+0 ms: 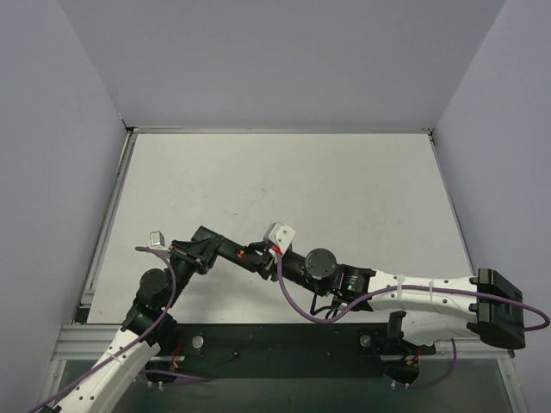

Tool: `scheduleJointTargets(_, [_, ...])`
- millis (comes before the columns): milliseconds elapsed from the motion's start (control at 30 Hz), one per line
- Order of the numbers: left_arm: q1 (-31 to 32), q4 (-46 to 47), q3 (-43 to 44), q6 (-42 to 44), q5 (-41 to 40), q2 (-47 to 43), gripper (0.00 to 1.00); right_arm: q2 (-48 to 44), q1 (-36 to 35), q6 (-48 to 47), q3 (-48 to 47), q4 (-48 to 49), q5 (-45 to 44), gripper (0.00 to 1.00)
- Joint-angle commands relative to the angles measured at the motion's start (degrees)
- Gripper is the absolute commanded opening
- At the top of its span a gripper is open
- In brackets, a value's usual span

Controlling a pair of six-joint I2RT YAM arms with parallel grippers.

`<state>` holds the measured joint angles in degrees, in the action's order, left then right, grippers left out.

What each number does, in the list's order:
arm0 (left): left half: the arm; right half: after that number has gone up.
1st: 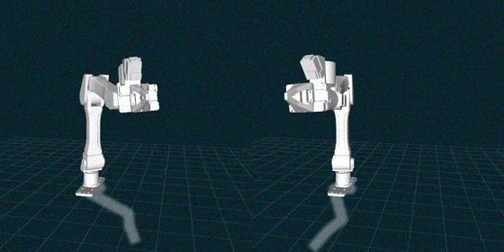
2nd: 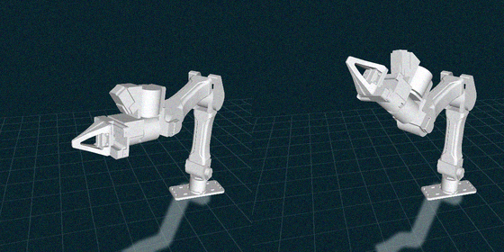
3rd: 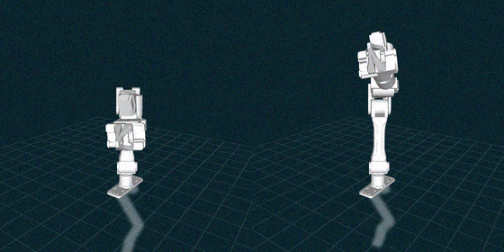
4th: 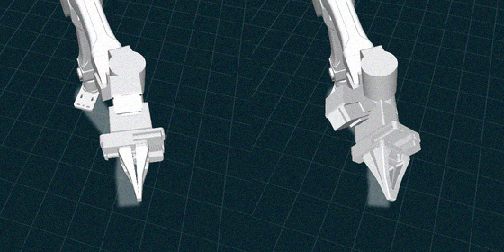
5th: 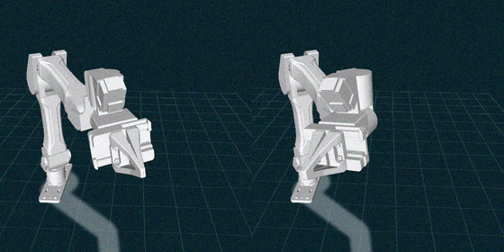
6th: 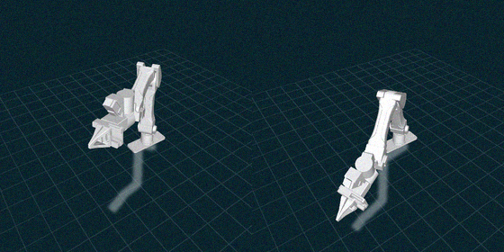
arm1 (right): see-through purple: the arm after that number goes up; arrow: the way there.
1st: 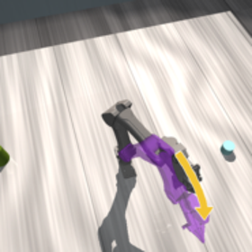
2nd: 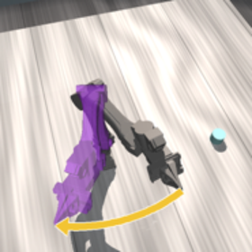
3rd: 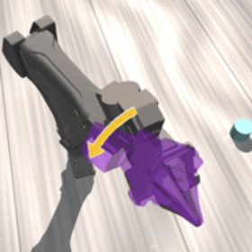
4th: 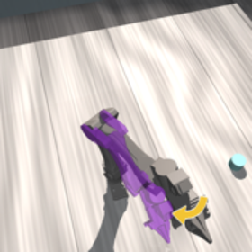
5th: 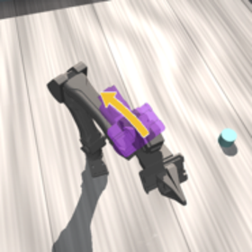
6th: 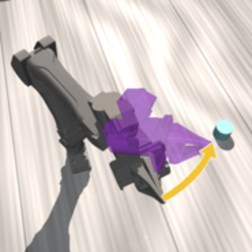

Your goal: Load the batteries into the remote control

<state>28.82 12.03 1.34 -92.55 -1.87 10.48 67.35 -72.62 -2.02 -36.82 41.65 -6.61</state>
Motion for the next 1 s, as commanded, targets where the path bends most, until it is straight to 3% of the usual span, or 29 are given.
scheduleJointTargets(0, [0.0,7.4,-3.3,-2.5,1.3,-1.3,0.00,0.2,0.6,0.1,-1.7,1.3,-0.2,0.00])
scheduleJointTargets(367, [0.0,7.7,-3.5,-2.5,1.0,-1.9,0.00,0.3,1.3,3.9,-0.9,-5.9,1.2,0.00])
scheduleJointTargets(700, [0.0,10.6,-3.5,-1.8,1.7,0.4,0.00,2.2,3.8,7.5,-2.5,-7.9,4.8,0.16])
scheduleJointTargets(967, [0.0,11.2,-3.6,-1.5,1.9,0.9,0.00,3.5,4.0,7.4,-4.0,-9.0,8.3,0.17])
